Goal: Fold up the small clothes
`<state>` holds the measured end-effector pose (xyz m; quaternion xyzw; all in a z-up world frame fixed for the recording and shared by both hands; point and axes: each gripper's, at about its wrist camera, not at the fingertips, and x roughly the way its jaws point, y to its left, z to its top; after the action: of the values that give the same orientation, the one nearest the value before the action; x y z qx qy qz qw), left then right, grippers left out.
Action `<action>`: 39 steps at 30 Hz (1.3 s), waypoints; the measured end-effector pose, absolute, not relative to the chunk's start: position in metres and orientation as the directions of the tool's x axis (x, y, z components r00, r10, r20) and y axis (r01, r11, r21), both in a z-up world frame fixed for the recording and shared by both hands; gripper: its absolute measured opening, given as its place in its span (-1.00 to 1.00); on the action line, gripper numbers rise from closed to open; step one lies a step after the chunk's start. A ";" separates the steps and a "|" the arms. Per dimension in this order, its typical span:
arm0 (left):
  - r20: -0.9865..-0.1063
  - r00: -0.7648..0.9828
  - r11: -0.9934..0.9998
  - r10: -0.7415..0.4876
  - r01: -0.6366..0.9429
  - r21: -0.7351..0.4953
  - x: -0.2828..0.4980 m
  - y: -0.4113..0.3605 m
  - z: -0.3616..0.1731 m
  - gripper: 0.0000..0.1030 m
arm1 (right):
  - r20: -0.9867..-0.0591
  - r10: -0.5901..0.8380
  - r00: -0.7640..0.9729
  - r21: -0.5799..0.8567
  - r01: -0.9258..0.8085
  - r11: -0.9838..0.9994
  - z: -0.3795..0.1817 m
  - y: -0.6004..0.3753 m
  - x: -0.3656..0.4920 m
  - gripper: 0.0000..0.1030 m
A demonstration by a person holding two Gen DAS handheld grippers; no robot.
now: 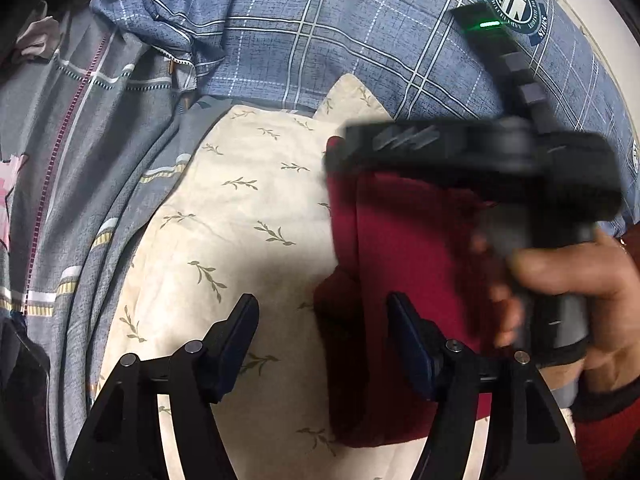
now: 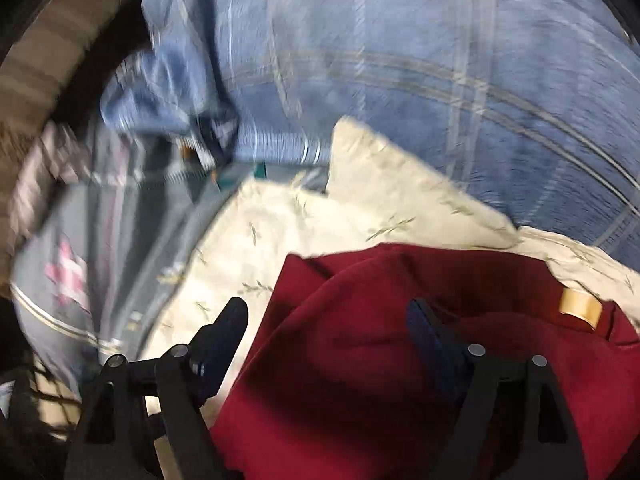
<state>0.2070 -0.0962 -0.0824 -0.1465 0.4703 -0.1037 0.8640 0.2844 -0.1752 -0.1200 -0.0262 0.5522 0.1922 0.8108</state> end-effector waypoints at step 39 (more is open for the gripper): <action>-0.613 0.536 0.811 -0.581 0.318 -0.491 0.188 -0.117 -0.063 -0.69 | -0.838 0.411 0.359 0.308 -0.311 0.899 -0.063 -0.222 0.255 0.64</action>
<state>0.1881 -0.1171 -0.0630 -0.1623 0.4049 -0.2613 0.8611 0.2548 -0.2225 -0.0630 0.0481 0.5218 0.2192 0.8231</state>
